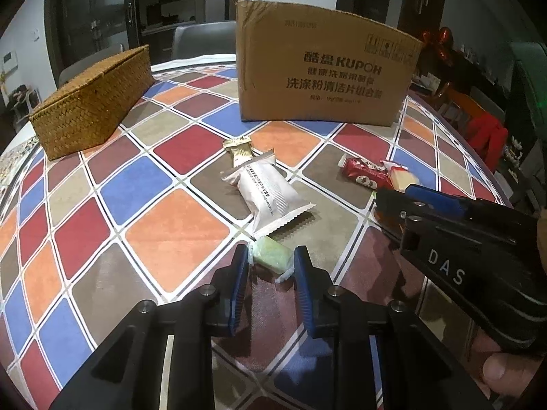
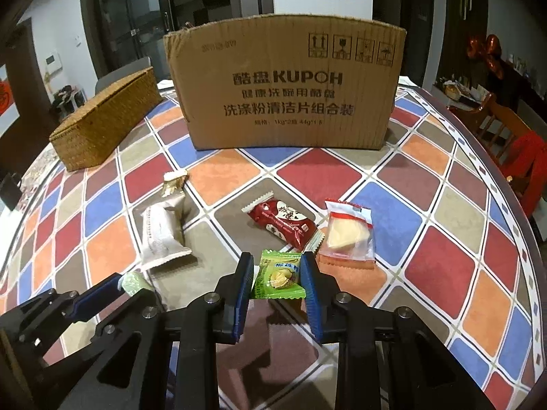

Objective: Organize snacks
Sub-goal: 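Grasp the green candy with the left tool while the right tool grasps the green packet, then lift both held snacks and carry them over the cardboard box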

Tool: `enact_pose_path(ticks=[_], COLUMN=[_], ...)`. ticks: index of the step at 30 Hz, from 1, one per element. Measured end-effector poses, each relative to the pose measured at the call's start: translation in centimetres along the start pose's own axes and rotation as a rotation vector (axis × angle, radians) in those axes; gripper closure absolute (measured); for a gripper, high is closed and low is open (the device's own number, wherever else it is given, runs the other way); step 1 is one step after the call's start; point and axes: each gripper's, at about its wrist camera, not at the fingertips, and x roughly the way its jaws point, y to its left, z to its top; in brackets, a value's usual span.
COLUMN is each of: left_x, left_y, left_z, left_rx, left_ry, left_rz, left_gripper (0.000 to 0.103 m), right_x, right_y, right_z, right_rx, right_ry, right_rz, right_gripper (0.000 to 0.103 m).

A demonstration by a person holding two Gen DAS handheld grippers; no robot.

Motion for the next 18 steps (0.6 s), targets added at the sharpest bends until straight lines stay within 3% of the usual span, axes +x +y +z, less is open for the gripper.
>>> enact_pose_path(ticks=[18], left_x=[-2.2], left_y=[0.0], left_z=[1.0], left_rx=[0.007], left_ry=[-0.053], left_rz=[0.022], left_gripper=[0.076], right_x=[-2.8], right_y=[0.0], right_z=[1.1], right_rx=[0.002], right_ry=[-0.072], right_rz=[0.01], right_gripper=[0.073])
